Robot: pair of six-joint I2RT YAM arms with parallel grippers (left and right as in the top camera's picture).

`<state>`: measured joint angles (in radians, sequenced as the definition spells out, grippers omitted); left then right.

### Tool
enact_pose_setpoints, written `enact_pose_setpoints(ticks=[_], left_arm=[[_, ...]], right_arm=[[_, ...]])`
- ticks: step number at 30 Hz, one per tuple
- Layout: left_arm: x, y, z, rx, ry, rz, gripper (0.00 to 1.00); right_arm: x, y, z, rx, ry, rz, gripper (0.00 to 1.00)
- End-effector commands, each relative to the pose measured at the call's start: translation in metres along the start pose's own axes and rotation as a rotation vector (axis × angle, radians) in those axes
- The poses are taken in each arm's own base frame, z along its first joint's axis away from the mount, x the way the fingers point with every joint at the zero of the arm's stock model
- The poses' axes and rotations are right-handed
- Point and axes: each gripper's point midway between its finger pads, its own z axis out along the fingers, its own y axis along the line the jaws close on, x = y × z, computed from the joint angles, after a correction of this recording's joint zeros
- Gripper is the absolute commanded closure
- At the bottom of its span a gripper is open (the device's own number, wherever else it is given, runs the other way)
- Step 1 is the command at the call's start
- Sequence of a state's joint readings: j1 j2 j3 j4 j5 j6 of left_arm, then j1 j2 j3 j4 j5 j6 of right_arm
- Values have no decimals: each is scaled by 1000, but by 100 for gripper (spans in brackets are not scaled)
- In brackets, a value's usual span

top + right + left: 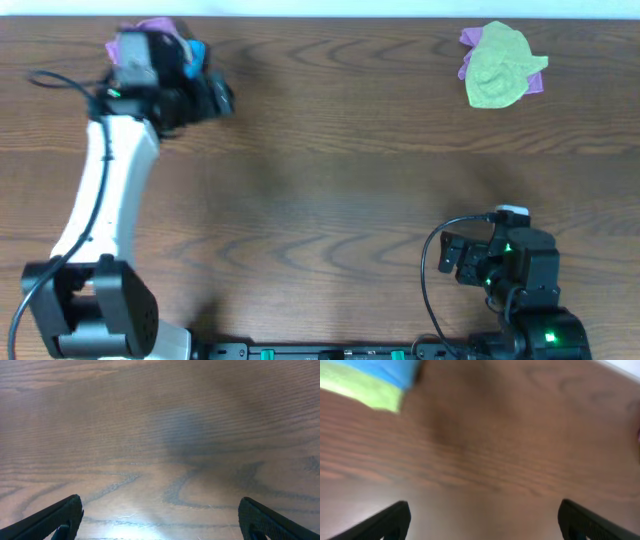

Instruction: Fold the cloth

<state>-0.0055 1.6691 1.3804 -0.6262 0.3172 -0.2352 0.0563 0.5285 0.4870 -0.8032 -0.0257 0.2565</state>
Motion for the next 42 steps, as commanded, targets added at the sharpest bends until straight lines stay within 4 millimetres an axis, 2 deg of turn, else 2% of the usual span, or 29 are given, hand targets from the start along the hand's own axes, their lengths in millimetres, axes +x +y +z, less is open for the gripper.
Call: enact_pose_setpoints(ticks=[1, 4, 7, 11, 19, 22, 28, 29, 32, 35, 42], left_arm=[[36, -5, 19, 37, 26, 62, 5], [60, -4, 29, 57, 2, 92, 5], [85, 3, 29, 73, -40, 130, 5], [110, 11, 15, 91, -157, 206, 5], [170, 53, -28, 8, -438, 245, 4], [185, 62, -32, -9, -464, 256, 5], [213, 84, -30, -87, -407, 241, 5], [215, 88, -32, -107, -404, 236, 5], [207, 86, -39, -141, -454, 360, 5], [199, 90, -48, -191, -504, 414, 5], [179, 115, -75, -375, -634, 358, 5]], right_arm=[[0, -3, 0, 11, -4, 17, 1], [0, -3, 0, 11, -4, 17, 1], [0, -3, 0, 11, -4, 17, 1], [0, -3, 0, 11, -3, 17, 1], [0, -3, 0, 11, -4, 17, 1], [0, -3, 0, 11, -4, 17, 1], [0, -3, 0, 11, -4, 17, 1], [0, -3, 0, 11, -4, 17, 1], [0, -3, 0, 11, -3, 17, 1], [0, -3, 0, 11, -4, 17, 1], [0, -3, 0, 11, -4, 17, 1]])
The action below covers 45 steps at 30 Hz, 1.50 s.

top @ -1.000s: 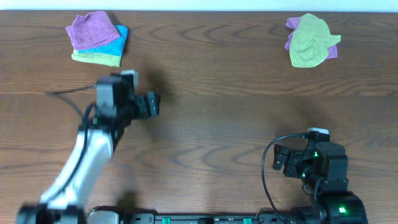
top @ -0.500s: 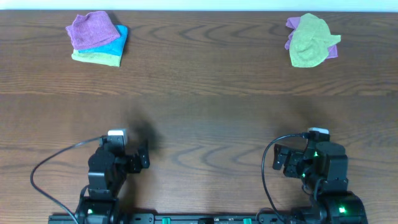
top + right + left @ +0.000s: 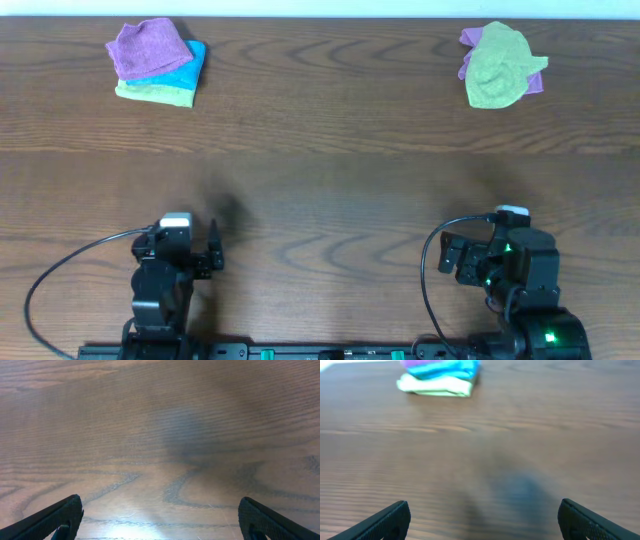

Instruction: Fold the cloth

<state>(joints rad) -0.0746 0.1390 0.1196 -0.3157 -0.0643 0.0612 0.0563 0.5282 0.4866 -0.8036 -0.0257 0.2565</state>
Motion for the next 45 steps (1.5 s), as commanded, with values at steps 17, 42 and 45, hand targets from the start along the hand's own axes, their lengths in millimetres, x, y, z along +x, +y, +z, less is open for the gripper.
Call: enact_pose_setpoints(ticks=[17, 42, 45], left_arm=[[-8, 40, -12, -210, -72, -10, 5], [-9, 40, -12, -211, -74, -11, 5], [-9, 40, -12, -211, -74, -11, 5]], right_arm=[[0, -3, 0, 10, -4, 17, 1], [15, -24, 6, 84, -120, -104, 1], [29, -21, 18, 40, -153, -162, 1]])
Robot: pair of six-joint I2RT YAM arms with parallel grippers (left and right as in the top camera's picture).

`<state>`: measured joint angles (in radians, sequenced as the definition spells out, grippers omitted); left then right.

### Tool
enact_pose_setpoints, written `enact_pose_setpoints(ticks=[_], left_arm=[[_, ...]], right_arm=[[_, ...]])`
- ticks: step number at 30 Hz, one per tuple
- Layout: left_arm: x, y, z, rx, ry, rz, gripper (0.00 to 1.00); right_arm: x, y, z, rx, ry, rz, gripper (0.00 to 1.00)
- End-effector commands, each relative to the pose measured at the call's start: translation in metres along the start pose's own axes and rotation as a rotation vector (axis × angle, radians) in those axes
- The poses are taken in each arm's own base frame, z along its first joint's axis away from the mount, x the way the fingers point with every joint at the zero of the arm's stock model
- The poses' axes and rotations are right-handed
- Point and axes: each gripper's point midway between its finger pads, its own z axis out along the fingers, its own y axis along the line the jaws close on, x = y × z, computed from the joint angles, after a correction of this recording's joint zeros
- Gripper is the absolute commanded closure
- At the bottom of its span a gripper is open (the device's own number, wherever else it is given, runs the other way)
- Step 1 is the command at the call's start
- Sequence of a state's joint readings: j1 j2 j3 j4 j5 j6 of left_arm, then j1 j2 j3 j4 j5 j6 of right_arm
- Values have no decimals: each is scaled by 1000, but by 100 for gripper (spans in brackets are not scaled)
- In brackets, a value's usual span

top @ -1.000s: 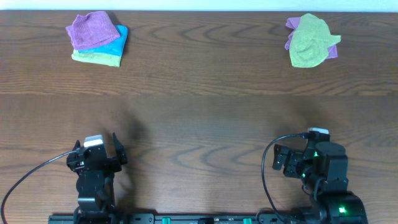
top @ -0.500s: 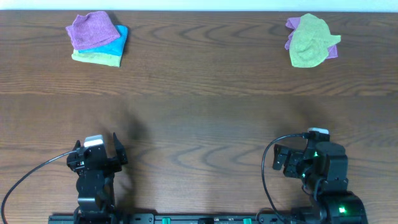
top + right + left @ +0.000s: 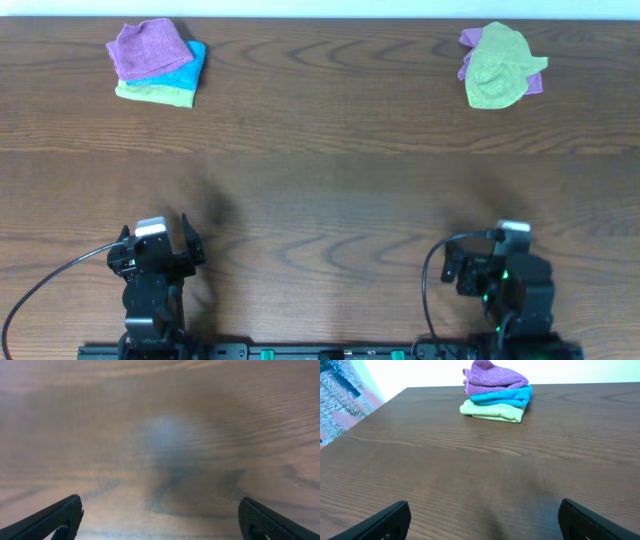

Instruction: Fold the cloth

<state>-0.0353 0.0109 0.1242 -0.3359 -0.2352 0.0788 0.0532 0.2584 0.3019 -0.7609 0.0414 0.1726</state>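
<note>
A neat stack of folded cloths point(image 3: 156, 62), purple on blue on green, lies at the table's far left; the left wrist view shows the stack point(image 3: 496, 393) ahead. A crumpled green cloth over a purple one point(image 3: 500, 65) lies at the far right. My left gripper point(image 3: 156, 250) rests open near the front left edge, its fingertips point(image 3: 385, 517) wide apart and empty. At the front right my right gripper point(image 3: 497, 268) is open too, nothing between its fingertips point(image 3: 60, 515), only bare wood below.
The brown wooden table point(image 3: 330, 180) spans the whole view. A white wall edge point(image 3: 320, 8) runs along the back. A black rail with green lights point(image 3: 330, 352) sits at the front edge between the arm bases.
My left gripper has tilted up at the front left and now looks level across the table at the folded stack. The right arm has drawn slightly back toward its base.
My left arm was stretched out to the far left, its open gripper beside the folded stack. It was then back at the front left, empty. The right gripper stayed open at the front right. Both now rest by their bases.
</note>
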Motion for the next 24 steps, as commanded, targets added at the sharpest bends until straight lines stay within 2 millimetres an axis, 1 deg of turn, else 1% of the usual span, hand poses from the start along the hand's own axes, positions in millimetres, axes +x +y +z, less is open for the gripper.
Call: enact_pose_setpoints(ticks=[1, 3, 5, 10, 13, 24], left_arm=[[11, 0, 2, -3, 31, 12, 5], [11, 0, 2, -2, 31, 12, 5], [11, 0, 2, -2, 31, 12, 5], [11, 0, 2, -3, 31, 12, 5], [11, 0, 2, -3, 31, 12, 5], [11, 0, 2, -3, 31, 12, 5]], right_arm=[[15, -3, 9, -7, -17, -79, 1], [22, -7, 15, 3, -23, -70, 1], [25, -6, 17, -4, -33, -81, 1], [17, -5, 13, -12, -85, -161, 1], [11, -3, 10, -16, -124, -160, 1], [10, -2, 10, -21, -126, -162, 1]])
